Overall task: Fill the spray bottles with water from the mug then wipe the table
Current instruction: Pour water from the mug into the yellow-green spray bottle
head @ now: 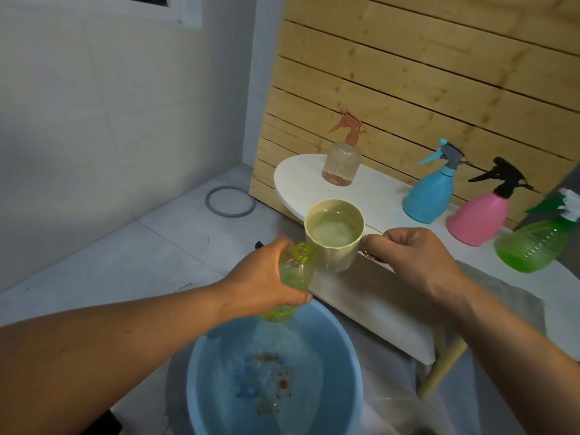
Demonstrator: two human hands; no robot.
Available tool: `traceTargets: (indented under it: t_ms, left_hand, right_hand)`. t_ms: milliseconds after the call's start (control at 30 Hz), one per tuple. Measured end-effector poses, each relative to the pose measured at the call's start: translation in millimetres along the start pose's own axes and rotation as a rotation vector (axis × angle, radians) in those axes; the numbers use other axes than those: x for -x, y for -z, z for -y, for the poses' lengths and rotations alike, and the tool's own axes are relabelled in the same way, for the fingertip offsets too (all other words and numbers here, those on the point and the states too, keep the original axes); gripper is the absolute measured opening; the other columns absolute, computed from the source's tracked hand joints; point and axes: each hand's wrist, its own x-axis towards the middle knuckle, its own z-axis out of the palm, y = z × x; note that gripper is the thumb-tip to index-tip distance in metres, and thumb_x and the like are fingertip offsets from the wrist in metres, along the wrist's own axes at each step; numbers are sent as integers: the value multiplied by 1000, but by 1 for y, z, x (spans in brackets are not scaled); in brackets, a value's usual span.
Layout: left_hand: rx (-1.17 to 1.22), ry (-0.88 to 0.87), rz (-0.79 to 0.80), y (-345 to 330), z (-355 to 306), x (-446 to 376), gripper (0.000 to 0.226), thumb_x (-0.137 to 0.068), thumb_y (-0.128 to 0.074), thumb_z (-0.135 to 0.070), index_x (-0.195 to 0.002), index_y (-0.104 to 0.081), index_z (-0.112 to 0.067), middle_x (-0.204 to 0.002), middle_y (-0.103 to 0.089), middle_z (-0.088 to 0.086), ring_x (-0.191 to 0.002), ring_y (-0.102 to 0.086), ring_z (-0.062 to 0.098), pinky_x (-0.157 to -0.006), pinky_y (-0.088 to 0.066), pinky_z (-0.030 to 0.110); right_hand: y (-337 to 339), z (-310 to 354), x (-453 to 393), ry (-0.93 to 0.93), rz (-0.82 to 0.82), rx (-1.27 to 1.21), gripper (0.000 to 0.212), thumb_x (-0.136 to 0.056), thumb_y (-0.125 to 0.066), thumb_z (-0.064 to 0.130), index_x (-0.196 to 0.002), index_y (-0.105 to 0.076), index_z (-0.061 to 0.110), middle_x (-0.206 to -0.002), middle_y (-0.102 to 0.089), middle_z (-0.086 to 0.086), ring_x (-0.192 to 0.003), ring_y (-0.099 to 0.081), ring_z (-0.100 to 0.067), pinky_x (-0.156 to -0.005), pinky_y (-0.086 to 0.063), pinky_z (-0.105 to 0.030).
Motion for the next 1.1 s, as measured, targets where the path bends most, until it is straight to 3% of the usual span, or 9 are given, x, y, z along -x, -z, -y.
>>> traceTargets:
  t_ms: [300,733,1100]
  left_hand:
    - [11,9,4,1,6,1,77,-64,-94,-48,-128,-51,-38,-114,-65,-16,-106,-65,5,-89,-60,35]
    - [50,-14,34,6,11,5,74,-66,-95,-43,-125,-51,-40,-113,-63,-18,-105,-63,4,-85,-60,27]
    - [54,-13,39,6,11,8,72,-68,-95,-43,-125,-51,-40,-112,-63,-19,-103,-63,2,-82,-59,24]
  right_hand:
    - [-4,2,0,44,-30,75,49,-91,-69,44,-54,-51,17,-45,-37,10,-50,-35,-11,-52,-34,-29]
    - [-9,5,4,132,-47,147,48,-90,-69,44,-57,-55,14,-44,-37,10,-44,-34,-8,-51,-33,-28]
    - [-10,9,11,171,-77,176,47,-90,-68,46,-54,-55,17,-46,-41,7,-50,-37,-10,-51,-35,-29]
